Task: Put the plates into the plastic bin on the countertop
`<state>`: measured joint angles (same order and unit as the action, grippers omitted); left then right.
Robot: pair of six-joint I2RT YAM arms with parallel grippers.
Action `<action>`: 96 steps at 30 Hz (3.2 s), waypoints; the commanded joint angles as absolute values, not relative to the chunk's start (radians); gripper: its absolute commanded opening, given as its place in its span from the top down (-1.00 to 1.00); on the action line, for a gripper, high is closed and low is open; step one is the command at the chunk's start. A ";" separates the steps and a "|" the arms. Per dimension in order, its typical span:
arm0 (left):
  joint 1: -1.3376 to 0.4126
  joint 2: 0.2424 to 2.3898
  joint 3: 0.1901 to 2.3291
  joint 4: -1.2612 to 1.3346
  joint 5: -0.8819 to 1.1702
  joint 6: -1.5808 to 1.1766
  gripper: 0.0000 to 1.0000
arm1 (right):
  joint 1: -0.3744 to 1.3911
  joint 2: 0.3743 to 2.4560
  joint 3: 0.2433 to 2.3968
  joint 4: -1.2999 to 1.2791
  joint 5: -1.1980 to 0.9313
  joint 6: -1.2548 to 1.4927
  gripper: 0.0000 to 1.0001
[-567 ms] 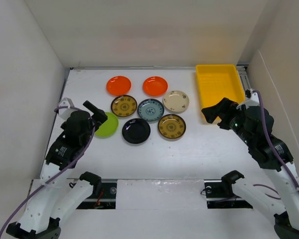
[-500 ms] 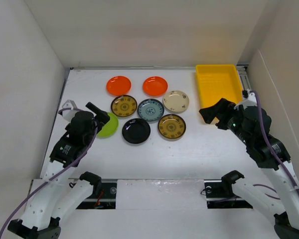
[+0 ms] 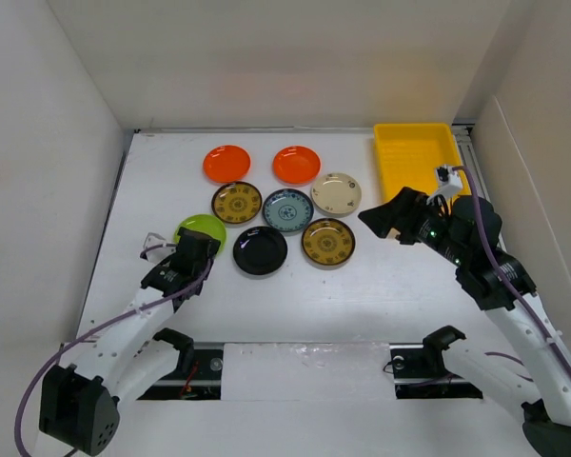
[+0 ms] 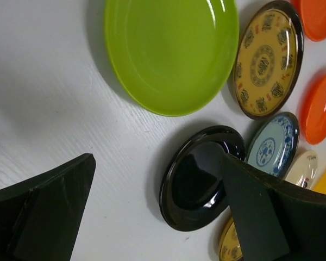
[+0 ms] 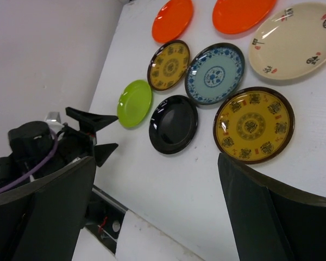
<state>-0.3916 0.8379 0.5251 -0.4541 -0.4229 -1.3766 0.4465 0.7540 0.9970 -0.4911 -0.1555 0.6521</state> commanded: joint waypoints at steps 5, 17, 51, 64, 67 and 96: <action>-0.393 0.966 0.453 -0.261 -0.511 -1.560 -0.93 | 0.454 0.750 0.992 -0.391 -0.245 0.646 -1.00; -0.198 1.207 0.426 -0.049 -0.379 -1.491 -0.24 | 0.454 0.750 0.963 -0.347 -0.308 0.664 -1.00; -0.394 1.042 0.764 0.027 -0.066 -0.842 1.00 | 0.472 1.244 1.048 0.017 -0.410 0.629 -0.88; -0.394 1.008 0.831 0.173 0.350 -0.701 1.00 | 0.463 1.463 1.026 0.302 -0.566 0.690 -0.44; -0.394 1.029 0.831 0.173 0.370 -0.701 1.00 | 0.463 1.483 1.014 0.366 -0.598 0.718 0.35; -0.394 1.005 0.629 -0.092 -0.051 -0.672 -1.00 | -0.183 2.002 1.382 0.221 -0.192 1.074 1.00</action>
